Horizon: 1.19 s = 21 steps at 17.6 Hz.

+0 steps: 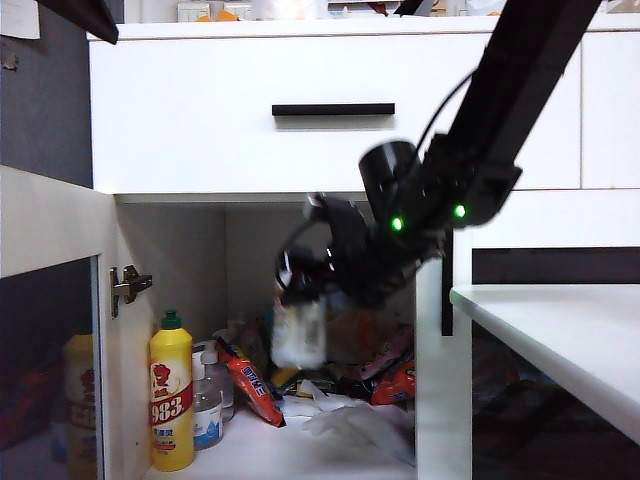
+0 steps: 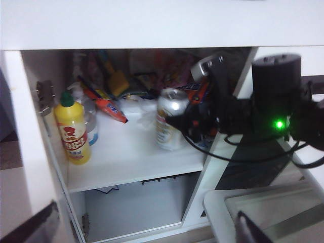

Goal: Open the left door of the white cabinet, pick up a can of beverage from the table on the right, place it inside the cabinet, and finally close the cabinet door.

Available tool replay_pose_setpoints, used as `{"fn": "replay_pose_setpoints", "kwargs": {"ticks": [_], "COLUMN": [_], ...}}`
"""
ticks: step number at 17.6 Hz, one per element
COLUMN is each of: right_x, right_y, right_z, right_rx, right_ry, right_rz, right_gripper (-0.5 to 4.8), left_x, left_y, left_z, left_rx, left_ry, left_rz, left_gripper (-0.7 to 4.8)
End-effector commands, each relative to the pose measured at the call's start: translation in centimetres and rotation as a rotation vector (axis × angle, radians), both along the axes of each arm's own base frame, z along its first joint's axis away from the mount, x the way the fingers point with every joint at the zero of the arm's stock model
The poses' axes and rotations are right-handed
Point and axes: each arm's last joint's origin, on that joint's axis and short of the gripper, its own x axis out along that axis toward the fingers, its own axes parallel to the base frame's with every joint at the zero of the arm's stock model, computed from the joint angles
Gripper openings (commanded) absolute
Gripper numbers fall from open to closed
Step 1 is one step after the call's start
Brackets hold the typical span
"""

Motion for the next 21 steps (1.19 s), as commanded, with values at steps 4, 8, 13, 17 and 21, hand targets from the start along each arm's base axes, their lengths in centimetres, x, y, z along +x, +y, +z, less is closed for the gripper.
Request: {"fn": "replay_pose_setpoints", "kwargs": {"ticks": [4,8,13,17,21], "right_x": [3.1,3.1,4.2,4.7,4.9], "right_y": [1.5,1.5,-0.7,-2.8,-3.0], "right_z": [0.9,0.8,0.6,-0.2,0.0], "right_rx": [0.126,0.111,0.067,-0.082,-0.168], "right_ry": [0.005,0.033,0.052,0.081,-0.035], "right_rz": [-0.024,-0.034,-0.107,-0.047,0.026], "right_gripper": [2.20,2.19,2.19,2.06,2.06], "left_x": [0.0,0.3,0.4,0.4,0.3], "left_y": [0.0,0.3,0.4,0.4,0.4], "left_z": [0.0,0.0,-0.1,-0.2,-0.2], "left_rx": [0.002,-0.001,0.003,0.009,0.023], "left_ry": [0.001,0.003,0.015,0.020,0.024], "left_rz": [0.001,0.021,0.023,0.024,0.021], "left_gripper": [4.79,4.79,4.79,4.79,4.79]}}
